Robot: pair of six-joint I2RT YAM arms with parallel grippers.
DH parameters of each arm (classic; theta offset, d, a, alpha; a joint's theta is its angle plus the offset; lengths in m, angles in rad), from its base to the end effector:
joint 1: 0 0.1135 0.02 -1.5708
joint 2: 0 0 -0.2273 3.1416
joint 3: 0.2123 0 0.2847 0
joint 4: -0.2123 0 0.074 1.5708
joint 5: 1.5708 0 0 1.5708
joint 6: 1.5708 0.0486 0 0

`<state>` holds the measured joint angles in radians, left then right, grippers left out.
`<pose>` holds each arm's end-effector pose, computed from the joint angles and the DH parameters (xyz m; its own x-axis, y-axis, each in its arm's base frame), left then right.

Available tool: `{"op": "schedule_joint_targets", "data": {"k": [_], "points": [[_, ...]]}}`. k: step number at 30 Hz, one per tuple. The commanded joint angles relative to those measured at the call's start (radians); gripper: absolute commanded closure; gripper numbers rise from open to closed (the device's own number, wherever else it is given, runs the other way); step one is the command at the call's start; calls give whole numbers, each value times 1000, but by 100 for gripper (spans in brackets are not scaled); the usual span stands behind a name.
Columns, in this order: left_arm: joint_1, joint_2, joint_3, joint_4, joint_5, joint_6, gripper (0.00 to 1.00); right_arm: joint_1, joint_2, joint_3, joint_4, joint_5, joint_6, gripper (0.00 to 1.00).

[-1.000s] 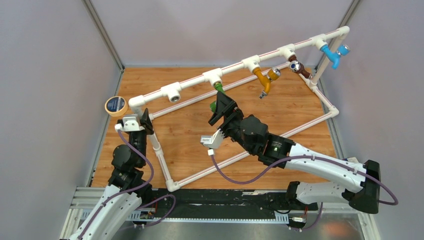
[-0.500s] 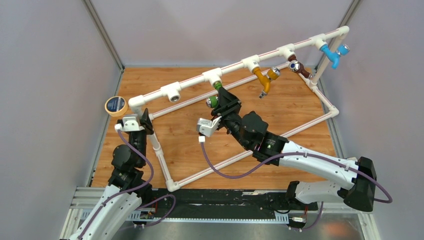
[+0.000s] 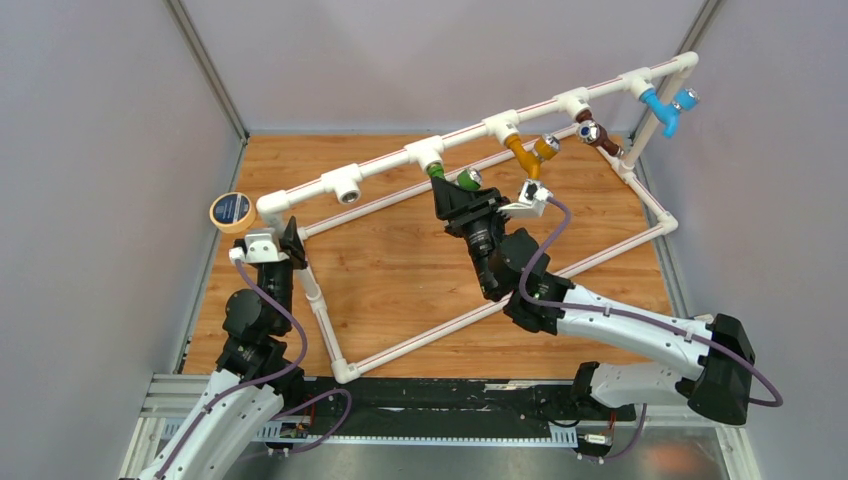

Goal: Install the water faucets

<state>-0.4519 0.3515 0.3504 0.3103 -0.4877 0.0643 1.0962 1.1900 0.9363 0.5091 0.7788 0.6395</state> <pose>0.1866 -0.0653 0.2870 0.2722 -0.0690 -0.9598 -0.0334 0.9961 -0.0811 0.1789 0.2735 0.3402 -0.0998 0.7352 -0.6705 -0.3277 0.6119 0.7198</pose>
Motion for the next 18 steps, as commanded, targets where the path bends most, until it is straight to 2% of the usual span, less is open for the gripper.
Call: {"op": "schedule_joint_targets", "data": {"k": [1,4,6,8,9,13,18], "points": [[-7,-5,5,-33,9,-34,100,-4,-9,42,-119,126,687,94],[-5,-5,4,-30,8,-32,100,-2,-35,36,-130,116,619,67],[-5,-5,2,-30,9,-29,100,-4,-65,7,-121,70,589,42],[-4,0,2,-31,6,-31,100,-4,-104,-51,-43,8,497,26],[-5,-2,2,-31,6,-29,100,-4,-124,-76,-29,-15,487,0],[-5,4,2,-31,6,-26,100,-2,-228,-152,25,-90,301,0],[-5,14,5,-33,6,-20,100,-2,-360,-165,-180,-125,8,0]]}}
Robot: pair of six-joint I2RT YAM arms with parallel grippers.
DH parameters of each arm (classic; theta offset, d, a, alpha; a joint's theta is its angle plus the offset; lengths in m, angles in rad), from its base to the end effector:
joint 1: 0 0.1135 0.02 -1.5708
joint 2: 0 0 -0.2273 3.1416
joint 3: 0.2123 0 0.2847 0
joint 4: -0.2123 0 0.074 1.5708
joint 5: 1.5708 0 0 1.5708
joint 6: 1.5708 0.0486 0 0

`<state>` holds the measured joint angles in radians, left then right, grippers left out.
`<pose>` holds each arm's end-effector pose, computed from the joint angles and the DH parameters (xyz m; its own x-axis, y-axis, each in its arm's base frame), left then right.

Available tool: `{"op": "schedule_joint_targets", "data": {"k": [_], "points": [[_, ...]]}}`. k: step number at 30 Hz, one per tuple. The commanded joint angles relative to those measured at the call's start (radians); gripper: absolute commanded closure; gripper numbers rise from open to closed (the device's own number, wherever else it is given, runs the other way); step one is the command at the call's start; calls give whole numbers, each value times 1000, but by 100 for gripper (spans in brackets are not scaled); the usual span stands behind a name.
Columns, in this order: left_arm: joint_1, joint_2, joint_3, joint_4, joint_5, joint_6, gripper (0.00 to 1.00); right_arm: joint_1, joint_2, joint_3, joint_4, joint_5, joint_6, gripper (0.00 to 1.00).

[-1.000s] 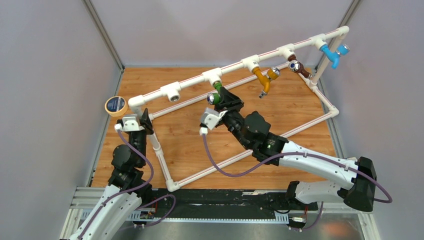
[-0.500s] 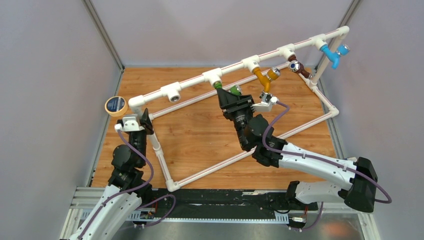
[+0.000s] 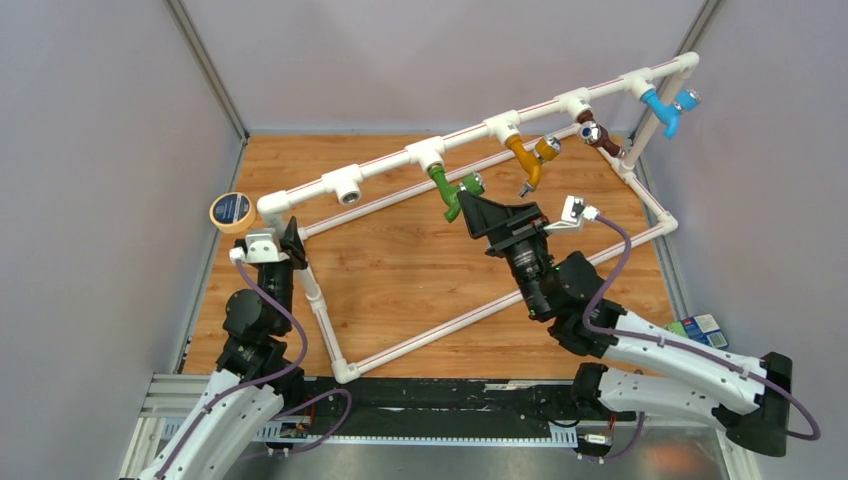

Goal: Install the water faucets

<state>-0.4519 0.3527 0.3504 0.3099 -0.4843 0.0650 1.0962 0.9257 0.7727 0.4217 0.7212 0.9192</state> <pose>0.1868 -0.0655 0.2868 0.2710 -0.0676 -0.9602 -0.0304 0.9964 -0.0788 0.1538 0.2291 0.3413 -0.2263 0.8663 -0.4453 -0.3252 0.3638 0.8729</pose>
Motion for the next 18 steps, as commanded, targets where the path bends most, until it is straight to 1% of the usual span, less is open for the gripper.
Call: {"op": "schedule_joint_targets", "data": {"k": [1,2,3,7,8,9,11,15,18], "points": [[-7,17,7,-34,1,-22,100,-2,-126,-4,-106,-97,-387,0],[-5,15,7,-34,3,-21,100,-4,-143,-4,-124,-130,-527,0],[-5,17,7,-34,0,-21,100,-2,-160,8,-173,-158,-622,0],[-4,20,7,-34,3,-19,100,-2,-198,56,-328,-319,-1208,0],[-5,20,9,-34,3,-19,100,-2,-196,72,-384,-345,-1376,0],[-5,22,10,-34,6,-19,100,-1,-194,88,-450,-362,-1508,0],[-5,23,9,-35,4,-19,100,-1,-185,108,-509,-381,-1754,0],[-4,20,10,-37,4,-19,100,4,-156,105,-509,-376,-2219,1],[-7,22,12,-38,6,-19,100,4,-131,99,-431,-387,-2448,2]]}}
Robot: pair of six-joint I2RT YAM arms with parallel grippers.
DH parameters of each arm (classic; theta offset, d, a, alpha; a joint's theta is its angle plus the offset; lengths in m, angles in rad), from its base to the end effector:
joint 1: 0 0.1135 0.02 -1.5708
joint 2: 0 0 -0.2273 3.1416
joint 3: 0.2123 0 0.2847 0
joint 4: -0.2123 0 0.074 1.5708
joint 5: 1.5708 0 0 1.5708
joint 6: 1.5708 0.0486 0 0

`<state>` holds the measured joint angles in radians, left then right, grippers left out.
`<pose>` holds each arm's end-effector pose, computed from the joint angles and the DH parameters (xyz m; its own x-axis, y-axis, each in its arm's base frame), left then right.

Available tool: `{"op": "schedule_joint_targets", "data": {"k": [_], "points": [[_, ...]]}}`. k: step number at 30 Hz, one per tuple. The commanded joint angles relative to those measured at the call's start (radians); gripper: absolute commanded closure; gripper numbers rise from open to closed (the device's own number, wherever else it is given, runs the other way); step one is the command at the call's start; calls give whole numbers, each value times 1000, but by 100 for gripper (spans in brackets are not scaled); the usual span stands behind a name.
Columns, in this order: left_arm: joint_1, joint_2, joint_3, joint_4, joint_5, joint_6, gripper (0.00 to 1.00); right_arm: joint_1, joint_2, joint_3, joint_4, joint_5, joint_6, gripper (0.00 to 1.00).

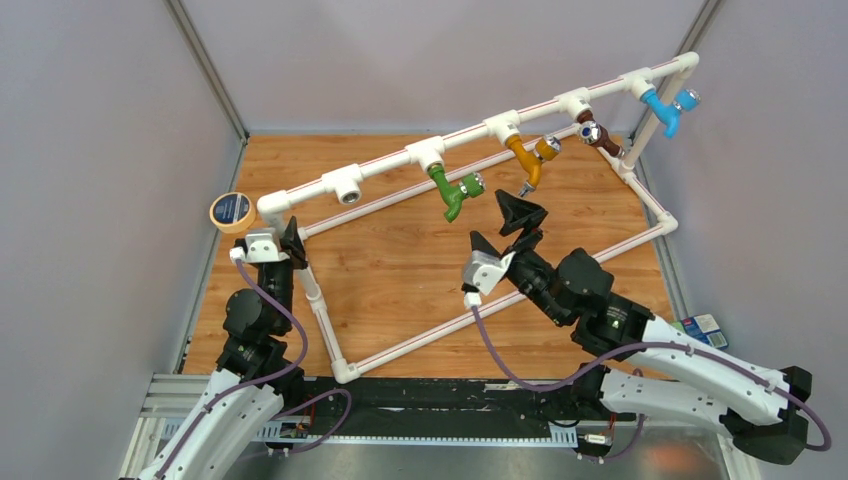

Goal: Install the water faucets

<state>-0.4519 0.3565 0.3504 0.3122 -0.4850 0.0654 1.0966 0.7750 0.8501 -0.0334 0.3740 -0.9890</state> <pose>0.1873 -0.0657 0.2864 0.2696 -0.0666 -0.9607 -0.0313 0.9965 -0.0779 0.1298 0.2141 0.3582 0.5631 -0.6061 -0.5618 -0.3476 0.4430 -0.8264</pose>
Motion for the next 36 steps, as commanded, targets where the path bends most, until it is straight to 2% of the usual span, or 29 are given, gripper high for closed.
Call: {"op": "schedule_joint_targets", "data": {"k": [1,4,7,14,17,19,22,23,26,29,31,33,34,36], "points": [[-7,16,10,-41,6,-19,100,3,29,26,65,-38,-607,3],[-5,18,10,-41,8,-21,100,3,82,55,90,-44,-747,5],[-5,19,10,-39,9,-21,100,3,144,95,96,-40,-813,7],[-4,12,12,-42,10,-19,100,-47,296,121,210,-14,-866,12],[-4,6,12,-42,8,-21,100,-95,345,125,263,-9,-843,21],[-5,4,12,-42,6,-21,100,-118,368,116,296,-7,-808,35],[-4,-1,12,-42,8,-21,100,-130,382,84,386,-20,-691,64],[-5,-5,13,-41,9,-21,100,-129,386,81,397,-23,-641,71],[-5,-5,10,-41,8,-21,100,-126,395,86,454,-50,-350,86],[-5,-7,10,-41,10,-22,100,-124,385,136,472,-113,165,100],[-5,-7,10,-41,13,-24,100,-133,371,136,548,-133,539,100],[-4,-5,10,-39,14,-24,100,-135,362,115,662,-57,923,100],[-5,-7,10,-39,14,-24,100,-133,354,100,709,44,1093,100],[-5,-7,10,-39,16,-26,100,-139,343,72,722,216,1577,100]]}}
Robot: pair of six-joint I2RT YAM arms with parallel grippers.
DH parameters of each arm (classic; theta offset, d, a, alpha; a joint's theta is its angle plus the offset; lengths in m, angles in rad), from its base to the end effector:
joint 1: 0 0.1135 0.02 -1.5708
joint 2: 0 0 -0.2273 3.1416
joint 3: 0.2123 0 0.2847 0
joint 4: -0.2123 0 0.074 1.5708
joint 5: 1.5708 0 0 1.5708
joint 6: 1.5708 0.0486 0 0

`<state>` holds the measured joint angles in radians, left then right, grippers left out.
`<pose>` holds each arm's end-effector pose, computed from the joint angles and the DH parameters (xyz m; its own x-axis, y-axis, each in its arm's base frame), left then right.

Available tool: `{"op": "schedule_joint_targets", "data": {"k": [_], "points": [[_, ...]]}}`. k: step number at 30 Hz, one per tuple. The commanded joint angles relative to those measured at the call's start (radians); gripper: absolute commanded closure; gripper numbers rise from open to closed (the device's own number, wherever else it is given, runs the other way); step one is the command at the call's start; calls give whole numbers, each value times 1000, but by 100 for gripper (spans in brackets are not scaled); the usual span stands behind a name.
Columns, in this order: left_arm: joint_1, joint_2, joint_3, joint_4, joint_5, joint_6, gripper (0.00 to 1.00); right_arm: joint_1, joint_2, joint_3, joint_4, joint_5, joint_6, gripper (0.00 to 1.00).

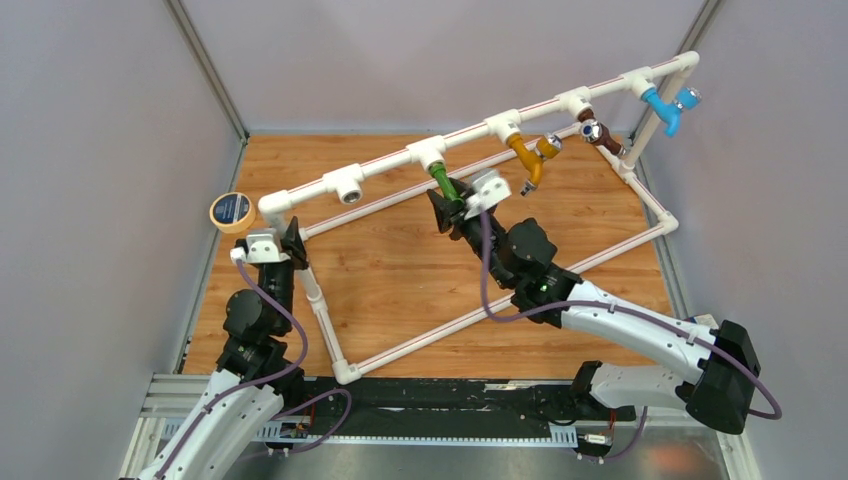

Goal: Install the water faucets

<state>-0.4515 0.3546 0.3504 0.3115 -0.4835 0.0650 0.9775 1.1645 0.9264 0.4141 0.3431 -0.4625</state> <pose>0.1871 -0.0656 0.2866 0.2708 -0.0674 -0.9603 -0.0300 0.9965 -0.0784 0.1996 0.2667 0.3359 0.3534 -0.2275 -0.9074 -0.4893 0.7817 -0.3866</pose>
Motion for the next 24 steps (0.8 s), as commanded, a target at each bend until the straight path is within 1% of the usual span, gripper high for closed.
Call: {"op": "schedule_joint_targets", "data": {"k": [1,2,3,4,6,7,9,10,11,12,13,14,15,18,21,24], "points": [[-7,-5,10,-38,14,-27,100,-25,-51,-20,243,331,1252,100],[-6,-2,10,-38,16,-27,100,-31,-54,-29,177,399,1512,100],[-6,-3,10,-38,16,-27,100,-46,-55,-35,87,419,1712,100],[-4,-3,10,-38,17,-27,100,-52,-52,-35,48,431,1839,100],[-6,-3,10,-40,16,-25,100,-54,-48,-34,57,471,1874,100],[-6,-3,10,-41,14,-24,100,-54,-51,-34,55,482,1881,97],[-6,-5,10,-43,10,-24,100,-54,-58,-38,78,479,1833,78],[-4,-5,10,-43,11,-25,100,-54,-71,-41,72,468,1811,64],[-6,-3,10,-43,11,-22,100,-54,-84,-46,75,449,1794,55],[-6,-2,12,-42,10,-24,100,-54,-95,-55,83,430,1777,49],[-6,-2,12,-41,10,-24,100,-54,-112,-72,91,416,1762,38],[-4,0,10,-41,10,-22,100,-53,-130,-86,104,395,1739,21],[-4,3,10,-41,11,-21,100,-53,-147,-98,107,376,1719,0],[-7,6,12,-43,13,-21,100,-53,-213,-141,109,344,1615,0],[-6,10,10,-43,11,-19,100,-53,-284,-176,98,297,1436,0],[-7,12,10,-43,10,-16,100,-53,-344,-172,42,222,1155,0]]}}
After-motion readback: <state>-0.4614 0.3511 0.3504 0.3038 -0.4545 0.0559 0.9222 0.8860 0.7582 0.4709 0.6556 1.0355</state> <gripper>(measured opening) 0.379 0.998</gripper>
